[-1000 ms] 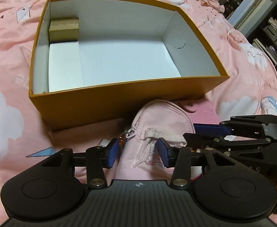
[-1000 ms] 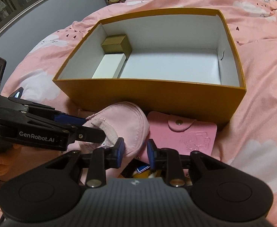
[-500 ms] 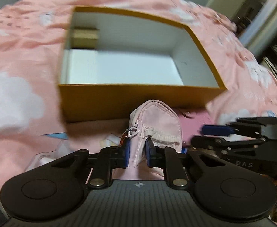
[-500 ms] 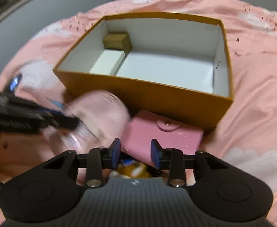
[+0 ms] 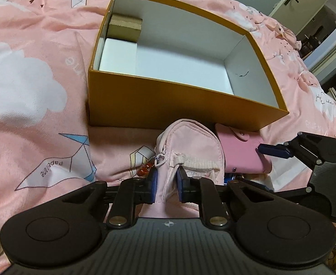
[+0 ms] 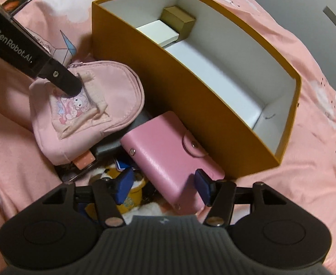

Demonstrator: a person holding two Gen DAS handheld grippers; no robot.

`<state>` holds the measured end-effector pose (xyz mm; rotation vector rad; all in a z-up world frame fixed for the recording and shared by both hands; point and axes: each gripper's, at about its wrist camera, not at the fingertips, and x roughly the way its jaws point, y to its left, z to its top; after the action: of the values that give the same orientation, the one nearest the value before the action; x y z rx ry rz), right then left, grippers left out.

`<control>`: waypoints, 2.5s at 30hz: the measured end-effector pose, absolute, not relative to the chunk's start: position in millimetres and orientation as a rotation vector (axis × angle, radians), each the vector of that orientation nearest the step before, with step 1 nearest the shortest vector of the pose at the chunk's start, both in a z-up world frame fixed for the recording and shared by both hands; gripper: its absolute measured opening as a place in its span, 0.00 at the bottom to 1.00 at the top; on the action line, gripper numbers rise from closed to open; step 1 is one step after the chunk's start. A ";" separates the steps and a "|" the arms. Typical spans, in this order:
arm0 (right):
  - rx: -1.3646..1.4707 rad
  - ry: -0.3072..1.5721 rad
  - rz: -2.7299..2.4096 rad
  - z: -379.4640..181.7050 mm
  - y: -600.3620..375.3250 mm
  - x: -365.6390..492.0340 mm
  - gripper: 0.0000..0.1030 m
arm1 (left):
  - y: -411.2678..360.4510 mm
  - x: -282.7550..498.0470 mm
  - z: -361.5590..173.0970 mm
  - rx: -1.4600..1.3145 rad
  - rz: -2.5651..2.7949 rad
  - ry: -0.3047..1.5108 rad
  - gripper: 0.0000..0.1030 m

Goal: Organize objects
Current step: 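Lift the pink backpack with the left gripper while right grasps the pink wallet, then carry the backpack and the wallet over the orange box with both grippers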

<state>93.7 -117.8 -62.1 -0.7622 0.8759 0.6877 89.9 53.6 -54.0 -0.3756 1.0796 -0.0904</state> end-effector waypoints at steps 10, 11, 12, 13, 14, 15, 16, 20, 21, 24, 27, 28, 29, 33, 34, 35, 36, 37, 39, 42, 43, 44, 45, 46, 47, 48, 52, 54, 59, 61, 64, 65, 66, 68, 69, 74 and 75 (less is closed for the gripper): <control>-0.772 0.869 0.692 -57.2 -114.3 97.5 0.40 | 48.3 91.5 -60.2 -0.332 -0.100 1.134 0.30; -0.769 0.864 0.687 -54.1 -116.4 97.0 0.36 | 48.2 91.4 -60.9 -0.332 -0.102 1.142 0.30; -0.763 0.856 0.680 -50.7 -117.2 94.9 0.34 | 47.4 91.2 -61.5 -0.330 -0.102 1.150 0.30; -0.756 0.848 0.675 -46.9 -119.3 93.9 0.32 | 46.7 90.9 -61.9 -0.326 -0.102 1.153 0.30; -0.743 0.839 0.671 -42.3 -122.1 93.7 0.29 | 45.5 90.9 -62.1 -0.324 -0.105 1.156 0.30; -0.725 0.830 0.667 -37.8 -124.9 90.6 0.27 | 45.1 90.8 -62.2 -0.323 -0.107 1.158 0.30; -0.709 0.820 0.662 -32.6 -127.3 90.4 0.24 | 44.8 90.5 -61.9 -0.321 -0.108 1.158 0.30; -0.655 0.778 0.647 -8.9 -133.8 91.7 0.18 | 44.3 90.2 -61.0 -0.326 -0.107 1.157 0.26; -0.625 0.782 0.653 -2.6 -136.4 93.7 0.18 | 44.4 90.1 -60.8 -0.329 -0.107 1.156 0.26; -0.500 0.834 0.676 10.0 -147.6 107.9 0.15 | 44.1 91.1 -60.7 -0.334 -0.104 1.157 0.26; -0.397 0.910 0.688 4.1 -154.7 123.3 0.16 | 44.7 91.1 -61.2 -0.330 -0.106 1.157 0.26; -0.388 0.915 0.687 1.3 -156.4 126.7 0.16 | 44.9 91.4 -61.3 -0.329 -0.106 1.158 0.26; -0.376 0.923 0.691 -1.6 -156.7 130.7 0.17 | 45.1 92.0 -61.5 -0.330 -0.104 1.159 0.26; -0.424 0.971 0.699 -12.8 -147.2 141.1 0.23 | 45.6 93.0 -61.7 -0.335 -0.102 1.163 0.26; -0.450 0.977 0.702 -16.4 -145.8 142.1 0.25 | 45.3 93.0 -61.7 -0.337 -0.104 1.162 0.26; -0.464 0.988 0.713 -20.5 -142.8 143.6 0.25 | 45.0 93.5 -62.2 -0.336 -0.102 1.164 0.26; -0.471 0.999 0.721 -23.3 -140.5 145.3 0.26 | 44.8 93.6 -62.4 -0.336 -0.101 1.164 0.26; -0.479 1.002 0.725 -25.0 -138.4 146.3 0.27 | 44.6 93.4 -62.6 -0.337 -0.101 1.164 0.26; -0.496 1.003 0.739 -26.6 -134.5 147.5 0.26 | 44.8 93.8 -62.9 -0.340 -0.102 1.168 0.26; -0.539 0.997 0.747 -29.8 -127.7 148.4 0.28 | 44.4 93.6 -62.7 -0.338 -0.101 1.167 0.27; -0.553 0.996 0.749 -30.9 -124.6 148.5 0.28 | 44.1 93.5 -62.7 -0.338 -0.100 1.167 0.27; -0.567 0.994 0.752 -31.5 -121.6 148.4 0.28 | 44.2 93.5 -62.6 -0.336 -0.100 1.167 0.27; -0.580 0.988 0.755 -31.3 -119.0 148.6 0.28 | 44.2 93.4 -62.6 -0.338 -0.098 1.166 0.27; -0.594 0.982 0.757 -30.8 -116.1 148.2 0.28 | 44.4 93.2 -62.7 -0.341 -0.098 1.165 0.27; -0.606 0.980 0.757 -30.3 -114.1 148.0 0.28 | 44.8 93.0 -62.8 -0.344 -0.098 1.164 0.26; -0.612 0.979 0.760 -29.5 -113.4 147.6 0.25 | 44.9 92.7 -62.8 -0.344 -0.097 1.162 0.25; -0.642 0.955 0.750 -24.5 -114.8 138.7 0.22 | 45.0 87.6 -59.3 -0.349 -0.106 1.140 0.18; -0.610 0.948 0.741 -18.2 -121.4 135.0 0.22 | 46.3 83.8 -55.4 -0.359 -0.110 1.123 0.17; -0.456 0.949 0.728 3.0 -144.1 131.2 0.20 | 48.5 73.7 -38.4 -0.376 -0.130 1.075 0.15; -0.385 0.945 0.730 12.6 -153.0 131.0 0.19 | 49.3 69.4 -27.4 -0.384 -0.140 1.049 0.15; -0.278 0.932 0.741 29.9 -165.1 132.8 0.19 | 52.5 65.8 -8.6 -0.396 -0.153 1.001 0.15; -0.248 0.925 0.746 35.7 -167.7 133.3 0.19 | 54.2 65.2 -1.4 -0.397 -0.154 0.984 0.15; -0.214 0.917 0.753 42.4 -170.8 134.4 0.19 | 56.1 65.3 5.8 -0.399 -0.156 0.967 0.15; -0.150 0.898 0.756 55.0 -176.4 137.2 0.19 | 57.6 69.2 21.3 -0.397 -0.161 0.933 0.15; -0.123 0.884 0.756 61.5 -178.6 138.4 0.19 | 58.0 72.4 28.5 -0.394 -0.163 0.917 0.14; -0.006 0.796 0.715 86.1 -185.1 156.1 0.19 | 66.3 97.1 63.1 -0.401 -0.172 0.831 0.14; 0.020 0.785 0.701 88.4 -185.5 161.7 0.19 | 68.9 102.5 67.4 -0.407 -0.167 0.818 0.14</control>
<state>161.7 -185.5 88.4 0.0204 0.7849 0.7013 102.5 68.9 67.4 -0.4069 0.8180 -0.1670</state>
